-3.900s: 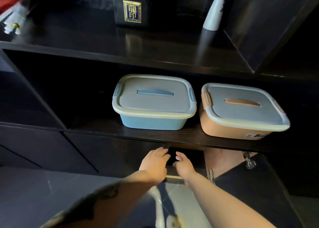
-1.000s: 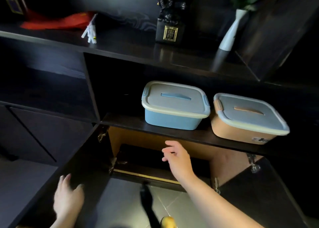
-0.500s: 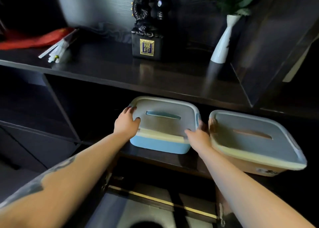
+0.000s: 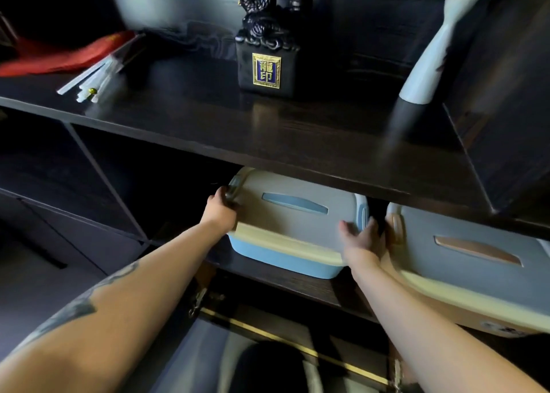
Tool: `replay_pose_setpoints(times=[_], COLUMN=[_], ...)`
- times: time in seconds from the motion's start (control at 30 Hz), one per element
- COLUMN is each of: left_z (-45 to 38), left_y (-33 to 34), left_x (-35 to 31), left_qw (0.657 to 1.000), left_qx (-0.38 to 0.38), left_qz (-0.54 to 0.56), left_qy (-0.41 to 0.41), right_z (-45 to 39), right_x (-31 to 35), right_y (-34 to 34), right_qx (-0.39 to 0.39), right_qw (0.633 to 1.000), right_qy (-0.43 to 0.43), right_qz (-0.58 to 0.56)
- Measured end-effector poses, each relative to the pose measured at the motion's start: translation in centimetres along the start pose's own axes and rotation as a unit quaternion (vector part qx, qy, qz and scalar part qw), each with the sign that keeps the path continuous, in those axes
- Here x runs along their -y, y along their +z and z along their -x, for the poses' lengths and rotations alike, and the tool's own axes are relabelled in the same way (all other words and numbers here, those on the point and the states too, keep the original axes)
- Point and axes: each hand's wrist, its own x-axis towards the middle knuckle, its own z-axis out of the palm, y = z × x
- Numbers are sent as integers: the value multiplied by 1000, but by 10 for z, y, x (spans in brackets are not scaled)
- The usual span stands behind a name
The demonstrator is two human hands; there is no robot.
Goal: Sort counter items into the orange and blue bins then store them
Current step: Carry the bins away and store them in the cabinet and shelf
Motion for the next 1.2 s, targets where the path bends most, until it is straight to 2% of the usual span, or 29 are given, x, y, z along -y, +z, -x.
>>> replay_pose_setpoints(times=[0.1, 0.23, 0.37, 0.5, 0.63, 0.8, 0.93, 1.03, 1.2], left_z=[-2, 27, 74, 124, 166, 196, 213, 213, 185], left_y=[-14, -44, -91, -117, -128, -144, -138, -117, -60], left_x=[5, 28, 62, 109, 155, 191, 225, 259, 313], left_qw=[999, 999, 988, 992, 987, 985, 980, 976, 978], left_qx=[22, 37, 110, 75, 31, 46, 65, 76, 80], left_qz=[24, -17, 82, 42, 99, 99, 110, 119, 19], left_qy=[-14, -17, -68, -92, -124, -134, -152, -164, -190], right_z=[24, 63, 108, 161, 211, 239, 256, 253, 218], right_x=[-10, -18, -30, -41, -55, -77, -111, -142, -195], right_y=[9, 14, 12, 21, 39, 53, 72, 93, 128], right_qx=[-15, -19, 23, 63, 59, 75, 120, 112, 136], right_qw=[998, 994, 987, 985, 983, 981, 977, 985, 982], right_qy=[-12, -21, -7, -17, -33, -52, -30, 4, 68], right_qz=[-53, -108, -156, -161, -168, -173, -171, -133, -112])
